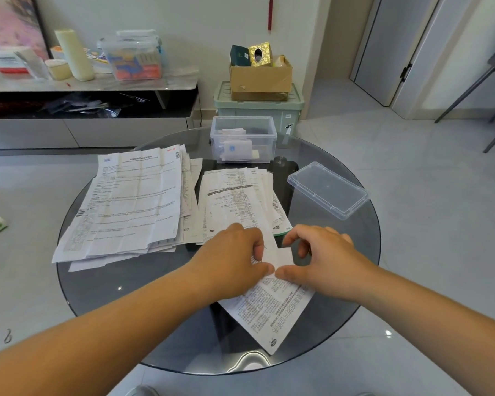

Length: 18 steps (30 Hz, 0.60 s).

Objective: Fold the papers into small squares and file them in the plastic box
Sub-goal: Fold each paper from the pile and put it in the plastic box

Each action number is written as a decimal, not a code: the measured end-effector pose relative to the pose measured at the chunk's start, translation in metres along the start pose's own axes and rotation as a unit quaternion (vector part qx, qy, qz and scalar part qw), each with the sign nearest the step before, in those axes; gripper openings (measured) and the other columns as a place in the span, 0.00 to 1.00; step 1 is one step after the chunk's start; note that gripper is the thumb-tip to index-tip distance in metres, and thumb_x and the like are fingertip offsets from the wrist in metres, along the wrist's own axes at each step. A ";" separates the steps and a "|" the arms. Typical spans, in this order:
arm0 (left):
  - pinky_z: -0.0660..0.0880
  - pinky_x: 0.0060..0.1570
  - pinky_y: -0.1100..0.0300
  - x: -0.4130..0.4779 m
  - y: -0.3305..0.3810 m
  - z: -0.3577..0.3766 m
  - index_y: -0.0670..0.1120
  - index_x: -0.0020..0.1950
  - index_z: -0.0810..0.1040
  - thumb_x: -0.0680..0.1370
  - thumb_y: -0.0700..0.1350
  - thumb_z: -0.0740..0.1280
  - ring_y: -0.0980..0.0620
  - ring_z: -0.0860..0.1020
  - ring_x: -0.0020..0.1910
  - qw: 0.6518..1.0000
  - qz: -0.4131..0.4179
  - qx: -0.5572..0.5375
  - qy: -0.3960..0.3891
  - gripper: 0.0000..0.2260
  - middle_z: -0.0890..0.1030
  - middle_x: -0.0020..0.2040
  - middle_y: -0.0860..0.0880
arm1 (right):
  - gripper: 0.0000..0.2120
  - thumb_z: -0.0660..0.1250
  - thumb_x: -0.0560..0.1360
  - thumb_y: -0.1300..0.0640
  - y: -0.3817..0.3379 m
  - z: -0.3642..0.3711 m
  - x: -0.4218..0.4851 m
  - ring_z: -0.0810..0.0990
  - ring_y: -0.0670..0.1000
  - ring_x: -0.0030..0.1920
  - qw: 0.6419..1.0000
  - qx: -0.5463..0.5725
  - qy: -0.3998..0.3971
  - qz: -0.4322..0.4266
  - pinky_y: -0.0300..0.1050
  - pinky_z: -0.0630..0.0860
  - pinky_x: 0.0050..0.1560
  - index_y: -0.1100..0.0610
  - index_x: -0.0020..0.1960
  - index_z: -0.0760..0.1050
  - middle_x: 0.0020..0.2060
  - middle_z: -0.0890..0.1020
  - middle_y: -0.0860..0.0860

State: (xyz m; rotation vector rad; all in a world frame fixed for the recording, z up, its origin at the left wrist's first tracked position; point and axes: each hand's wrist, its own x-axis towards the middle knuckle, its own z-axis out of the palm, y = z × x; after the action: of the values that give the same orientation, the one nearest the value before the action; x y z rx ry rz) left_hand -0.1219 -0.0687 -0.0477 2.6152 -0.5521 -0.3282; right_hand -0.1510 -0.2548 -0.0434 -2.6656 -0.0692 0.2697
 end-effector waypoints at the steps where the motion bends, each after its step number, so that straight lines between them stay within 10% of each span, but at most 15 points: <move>1: 0.70 0.40 0.62 0.001 0.000 -0.001 0.54 0.46 0.74 0.75 0.56 0.73 0.56 0.74 0.44 1.000 -0.001 -0.003 -0.007 0.11 0.73 0.48 0.55 | 0.22 0.74 0.69 0.37 -0.001 -0.001 0.000 0.73 0.46 0.51 1.000 0.000 -0.011 0.000 0.49 0.69 0.61 0.40 0.57 0.72 0.45 0.75 0.38; 9: 0.66 0.37 0.65 0.003 0.000 -0.004 0.55 0.44 0.74 0.74 0.55 0.75 0.54 0.75 0.43 0.999 -0.015 -0.024 -0.032 0.11 0.73 0.47 0.56 | 0.19 0.80 0.68 0.52 -0.002 -0.020 0.018 0.78 0.46 0.40 0.995 0.029 -0.091 0.013 0.40 0.73 0.38 0.44 0.53 0.74 0.42 0.78 0.46; 18: 0.76 0.48 0.60 -0.004 0.004 -0.005 0.55 0.59 0.70 0.72 0.59 0.75 0.55 0.75 0.49 0.999 -0.022 0.005 -0.032 0.22 0.73 0.55 0.54 | 0.16 0.79 0.69 0.49 -0.009 -0.019 0.015 0.79 0.46 0.43 0.994 0.021 -0.102 -0.029 0.36 0.75 0.37 0.47 0.47 0.72 0.45 0.75 0.42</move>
State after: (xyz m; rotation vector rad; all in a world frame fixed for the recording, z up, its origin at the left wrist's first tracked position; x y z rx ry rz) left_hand -0.1256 -0.0683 -0.0411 2.6369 -0.5178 -0.4246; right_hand -0.1324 -0.2536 -0.0257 -2.5814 -0.2015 0.5178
